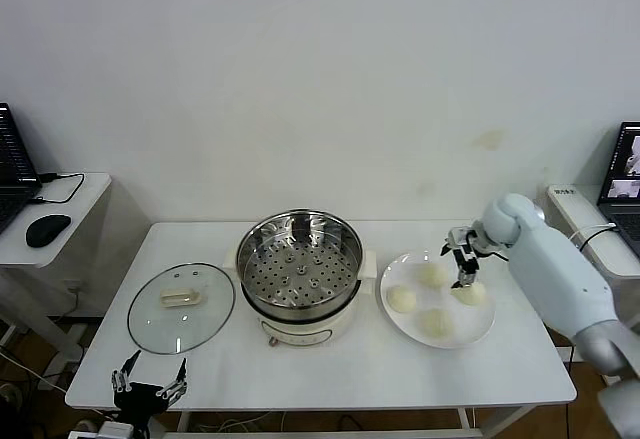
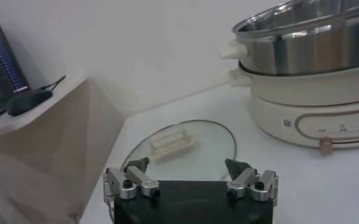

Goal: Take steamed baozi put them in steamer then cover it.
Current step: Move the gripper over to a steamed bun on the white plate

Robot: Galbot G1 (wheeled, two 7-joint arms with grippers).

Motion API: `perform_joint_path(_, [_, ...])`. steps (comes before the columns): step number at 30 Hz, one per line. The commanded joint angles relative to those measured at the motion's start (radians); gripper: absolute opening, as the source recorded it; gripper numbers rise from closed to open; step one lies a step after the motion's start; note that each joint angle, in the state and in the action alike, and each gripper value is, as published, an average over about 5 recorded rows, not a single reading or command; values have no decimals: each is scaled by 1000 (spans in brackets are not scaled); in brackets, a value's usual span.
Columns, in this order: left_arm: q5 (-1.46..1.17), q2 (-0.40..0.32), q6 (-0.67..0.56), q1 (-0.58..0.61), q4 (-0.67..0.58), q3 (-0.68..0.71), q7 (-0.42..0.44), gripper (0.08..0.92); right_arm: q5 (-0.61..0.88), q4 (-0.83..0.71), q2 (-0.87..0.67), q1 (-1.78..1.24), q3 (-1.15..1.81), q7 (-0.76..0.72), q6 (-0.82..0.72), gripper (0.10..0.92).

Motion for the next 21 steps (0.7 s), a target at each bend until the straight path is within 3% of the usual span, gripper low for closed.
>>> perform_joint_path(1, [0, 3, -1, 4, 10, 1, -2, 823, -45, -118, 85, 27, -17, 32, 13, 823])
perform_joint_path(21, [-1, 8, -2, 4, 30, 9, -1, 823, -87, -196, 104, 29, 22, 92, 15, 823])
